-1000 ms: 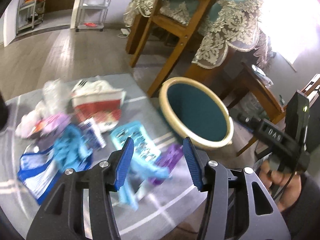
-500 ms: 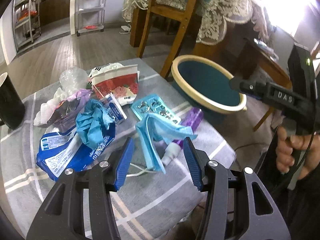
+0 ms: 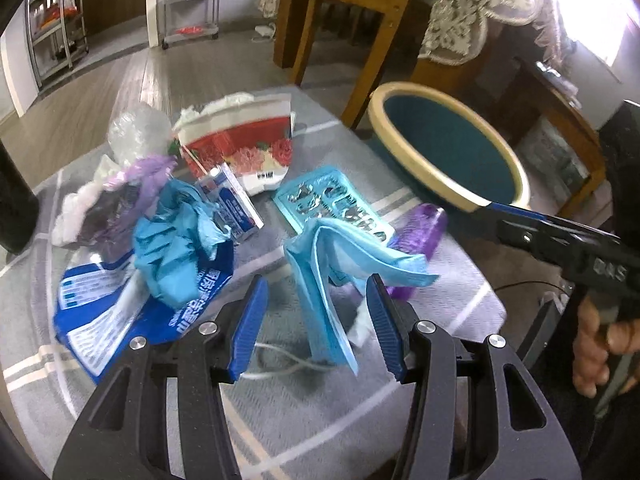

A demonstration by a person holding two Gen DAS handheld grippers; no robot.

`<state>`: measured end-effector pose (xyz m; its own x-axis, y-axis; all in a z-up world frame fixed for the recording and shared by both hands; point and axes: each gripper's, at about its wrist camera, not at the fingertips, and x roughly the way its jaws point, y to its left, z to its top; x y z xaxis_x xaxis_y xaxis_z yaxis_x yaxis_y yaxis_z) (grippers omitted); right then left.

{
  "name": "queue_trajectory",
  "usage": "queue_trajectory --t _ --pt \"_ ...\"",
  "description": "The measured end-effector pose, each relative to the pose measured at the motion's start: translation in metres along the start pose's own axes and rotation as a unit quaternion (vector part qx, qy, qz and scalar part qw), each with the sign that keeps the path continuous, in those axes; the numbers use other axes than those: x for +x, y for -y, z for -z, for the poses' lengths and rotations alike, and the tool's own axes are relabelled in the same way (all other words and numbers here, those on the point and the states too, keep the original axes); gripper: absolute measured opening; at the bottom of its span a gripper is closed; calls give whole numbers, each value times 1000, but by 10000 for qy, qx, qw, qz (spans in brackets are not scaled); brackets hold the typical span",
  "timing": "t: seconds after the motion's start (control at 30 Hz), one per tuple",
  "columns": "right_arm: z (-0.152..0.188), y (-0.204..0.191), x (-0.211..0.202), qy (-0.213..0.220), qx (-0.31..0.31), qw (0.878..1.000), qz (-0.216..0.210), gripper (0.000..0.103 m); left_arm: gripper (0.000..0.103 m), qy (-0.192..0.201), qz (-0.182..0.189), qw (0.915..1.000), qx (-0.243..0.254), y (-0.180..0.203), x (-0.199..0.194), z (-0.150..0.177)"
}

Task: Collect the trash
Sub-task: 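Bring both open tools back over the trash on the table, then grasp the pink candy wrapper with the left tool while the right tool grasps the blue glove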

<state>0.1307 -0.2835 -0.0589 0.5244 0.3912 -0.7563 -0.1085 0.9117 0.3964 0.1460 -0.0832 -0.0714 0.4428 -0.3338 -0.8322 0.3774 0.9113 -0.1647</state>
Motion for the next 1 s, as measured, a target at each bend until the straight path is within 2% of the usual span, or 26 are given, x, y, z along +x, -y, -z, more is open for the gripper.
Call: queue_trajectory --t 0.1,0.23,0.5,0.63,0.77,0.9,1.0 --pt "2 5 8 -153 127 9998 -36 57 51 -157 -31 9999 30 1 12 1" --pt "1 10 7 -105 254 9996 -58 57 51 -54 -27 10000 -5 -1 1 4" --pt "-12 -6 9 -19 125 9995 -281 57 50 461 -107 9981 -391 -34 -42 4" --pt "-24 -20 15 26 -82 9993 -374 58 51 757 -292 9952 -540 -58 -65 -5" --pt "-37 -34 26 16 -241 9986 -468 58 51 889 -465 9929 -634 -75 -76 -11" --pt "-46 -49 37 -40 -382 9973 -620 58 51 857 -640 9930 -503 -85 -71 -22" --pt "-43 -63 44 -143 -519 9952 -815 58 51 786 -806 9935 -157 -85 -61 -32"
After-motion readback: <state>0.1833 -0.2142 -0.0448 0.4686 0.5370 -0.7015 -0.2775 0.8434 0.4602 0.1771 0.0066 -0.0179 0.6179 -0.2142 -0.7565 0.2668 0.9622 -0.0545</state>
